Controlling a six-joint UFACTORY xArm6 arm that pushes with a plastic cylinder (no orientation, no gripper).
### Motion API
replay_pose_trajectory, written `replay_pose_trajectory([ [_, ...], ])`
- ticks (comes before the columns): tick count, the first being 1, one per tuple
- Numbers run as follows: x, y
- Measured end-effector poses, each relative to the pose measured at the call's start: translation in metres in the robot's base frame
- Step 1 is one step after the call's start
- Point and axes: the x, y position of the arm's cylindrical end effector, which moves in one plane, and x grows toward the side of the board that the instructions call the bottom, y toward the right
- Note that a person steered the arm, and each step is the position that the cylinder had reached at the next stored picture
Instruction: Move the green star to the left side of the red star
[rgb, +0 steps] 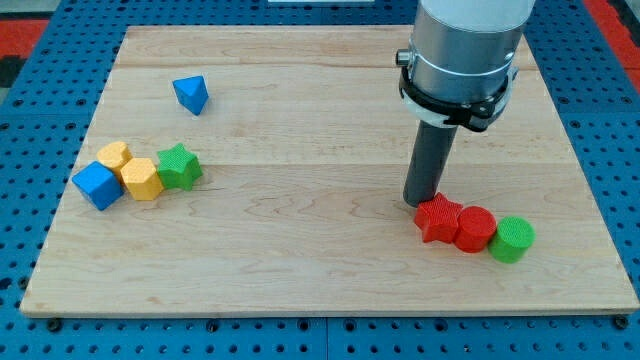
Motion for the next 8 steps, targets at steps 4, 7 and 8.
replay_pose_trajectory([
  [4, -0.179, -0.278],
  [7, -0.121, -0.244],
  [8, -0.105, -0.269],
])
